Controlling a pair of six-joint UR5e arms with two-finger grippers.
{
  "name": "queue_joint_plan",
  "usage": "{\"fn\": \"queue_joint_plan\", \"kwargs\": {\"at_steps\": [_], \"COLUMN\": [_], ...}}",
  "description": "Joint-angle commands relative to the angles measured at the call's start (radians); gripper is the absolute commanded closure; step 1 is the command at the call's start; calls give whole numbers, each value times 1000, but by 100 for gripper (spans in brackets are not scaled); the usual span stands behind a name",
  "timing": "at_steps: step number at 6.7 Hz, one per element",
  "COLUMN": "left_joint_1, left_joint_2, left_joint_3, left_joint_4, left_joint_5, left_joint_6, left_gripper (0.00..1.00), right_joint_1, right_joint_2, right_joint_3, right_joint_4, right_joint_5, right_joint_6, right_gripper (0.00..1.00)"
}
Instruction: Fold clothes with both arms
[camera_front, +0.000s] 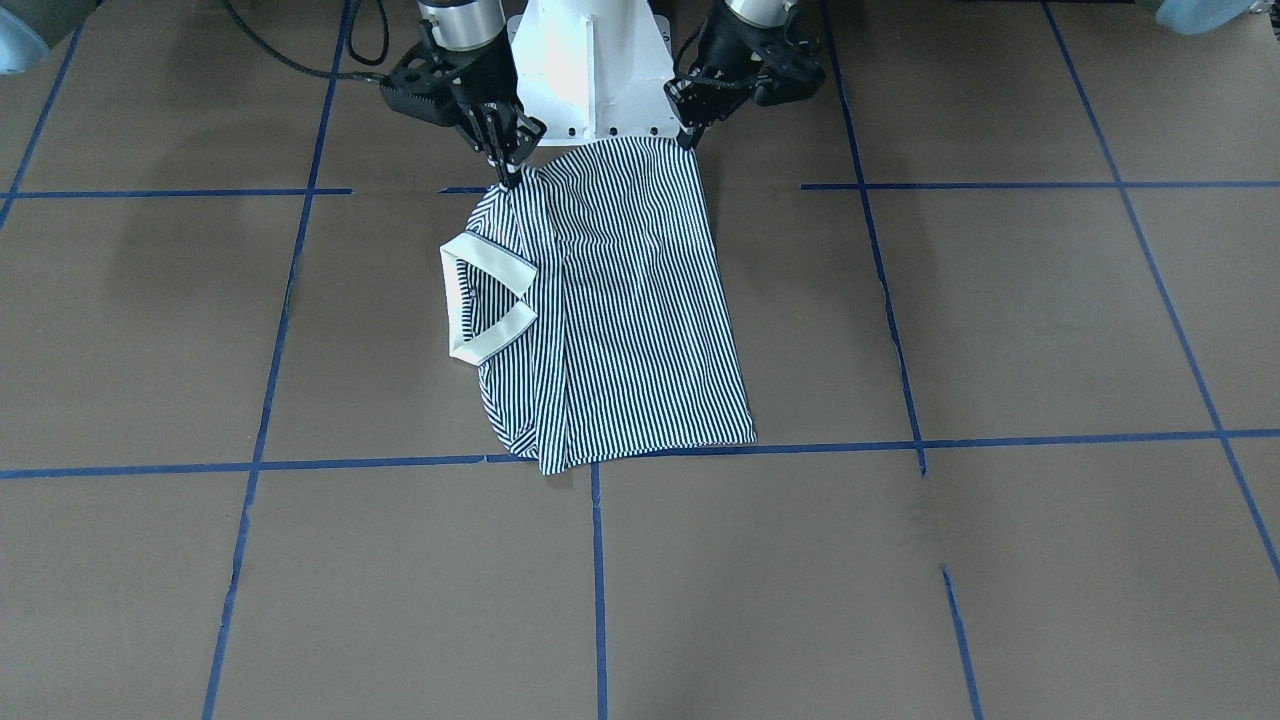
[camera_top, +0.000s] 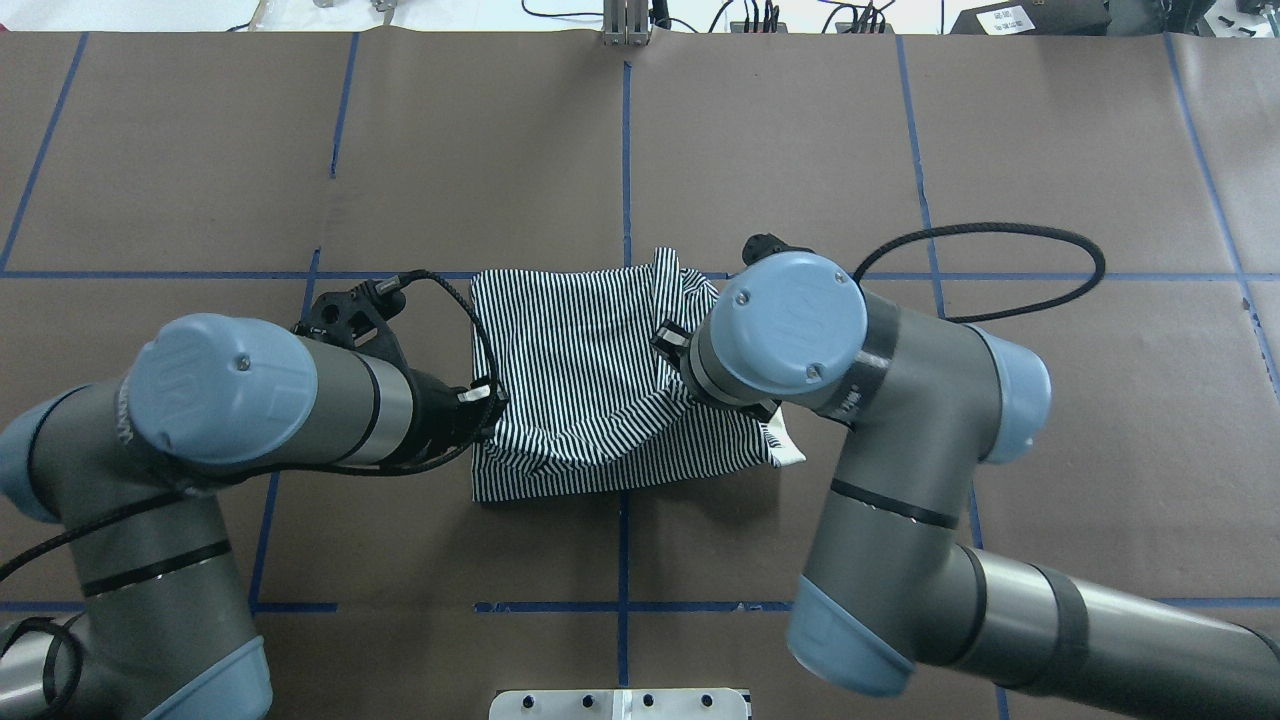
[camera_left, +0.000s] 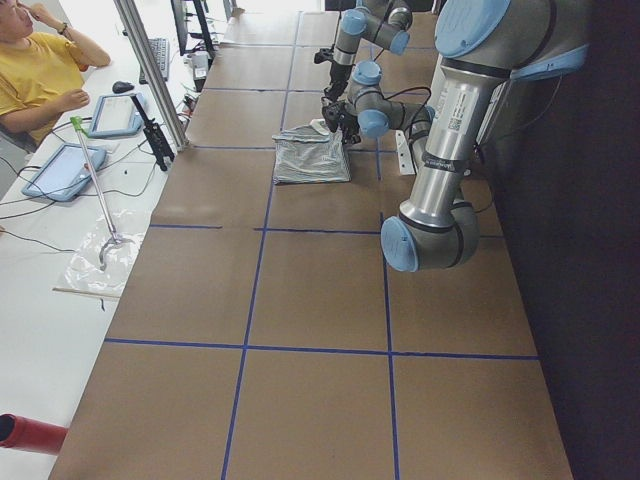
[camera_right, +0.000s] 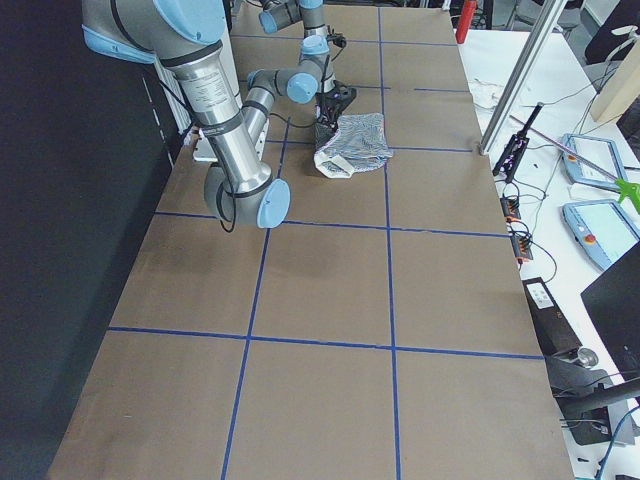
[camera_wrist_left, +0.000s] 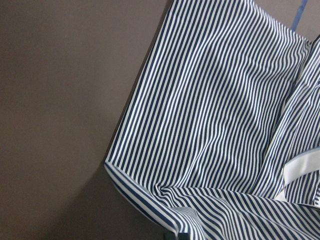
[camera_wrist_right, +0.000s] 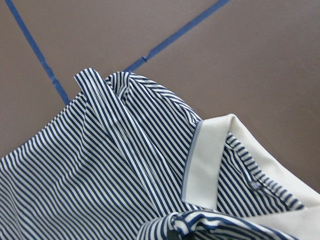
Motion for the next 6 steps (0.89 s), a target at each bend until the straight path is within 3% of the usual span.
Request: {"fn": "queue_joint_plan", "kwargs": {"at_steps": [1,2,3,4,5,6], "left_joint_1": [-94,-140,-195,-245,-282,-290], "left_joint_2": [-73,-113,-151,-206,-219,-219], "left_joint_3": [178,317,472,628,653,641], "left_joint_4": [-76,-164,-277,-377,-416,-414], "left_joint_5": [-3,-3,-1,-1,-7,-76], "left_joint_6": [66,118,192,262,274,268], "left_gripper": [100,100,82,43,35,34], "right_joint_1": [94,140,168,204,247,261], "right_joint_2": [117,180,235,246,262,251], "right_joint_3": [-294,-440,-591,-659,-657,-644], "right_joint_4": [183,251,299,354,353,353], "right_joint_5": [77,129,149,155,234,270], "right_joint_6": [-35,-60,-150,-191,-210,-213], "right_gripper": [100,93,10,0,0,0]}}
